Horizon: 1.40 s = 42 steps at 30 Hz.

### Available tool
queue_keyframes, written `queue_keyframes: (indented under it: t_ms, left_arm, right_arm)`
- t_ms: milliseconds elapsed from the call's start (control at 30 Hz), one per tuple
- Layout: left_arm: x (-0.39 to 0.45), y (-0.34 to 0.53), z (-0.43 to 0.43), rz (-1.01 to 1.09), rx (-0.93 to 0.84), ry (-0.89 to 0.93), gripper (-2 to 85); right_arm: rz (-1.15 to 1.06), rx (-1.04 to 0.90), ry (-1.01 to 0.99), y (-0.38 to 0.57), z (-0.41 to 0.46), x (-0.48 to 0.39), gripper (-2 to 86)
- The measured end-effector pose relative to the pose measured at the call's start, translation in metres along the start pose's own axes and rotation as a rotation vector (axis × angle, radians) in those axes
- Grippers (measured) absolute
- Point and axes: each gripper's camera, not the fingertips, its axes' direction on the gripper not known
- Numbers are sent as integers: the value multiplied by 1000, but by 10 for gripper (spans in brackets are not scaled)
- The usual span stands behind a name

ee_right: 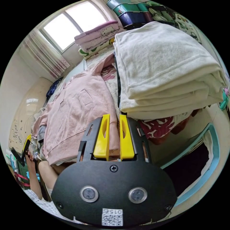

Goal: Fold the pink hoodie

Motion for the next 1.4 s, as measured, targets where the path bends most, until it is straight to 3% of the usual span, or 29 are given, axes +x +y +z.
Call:
queue_keyframes:
  t_ms: [167, 300, 433, 867, 1000, 1067, 1167, 1267, 1333, 1400]
  left_arm:
    - [85, -31, 98, 158, -13, -17, 104]
    - [141, -36, 182, 296, -152, -71, 86]
    - [174, -25, 232, 420, -279, -111, 77]
    - [114, -24, 282, 269, -359, 182, 58]
    - [86, -21, 299, 213, -375, 262, 60]
    - [69, -21, 308, 178, -385, 323, 64]
    - [40, -19, 324, 122, -399, 462, 84]
    - [19, -14, 334, 90, -404, 515, 90]
    - [9, -11, 340, 81, -410, 526, 93]
    - [4, -10, 343, 90, -410, 521, 95]
  right_arm:
    - [19, 147, -73, -20, -21, 3, 68]
    - [16, 236, -115, -49, -15, -4, 69]
    - [-11, 201, -224, -104, 22, -12, 76]
    - [111, 117, -32, -355, 184, -20, 133]
    - [420, 234, -60, -375, 210, 14, 22]
    - [461, 253, -128, -380, 221, 16, 12]
    - [288, 260, -21, -388, 228, -27, 4]
    - [-192, 233, -28, -358, 230, -120, 4]
    - [-575, 8, -118, -295, 252, -187, 9]
    - [-634, -263, -111, -251, 292, -206, 17]
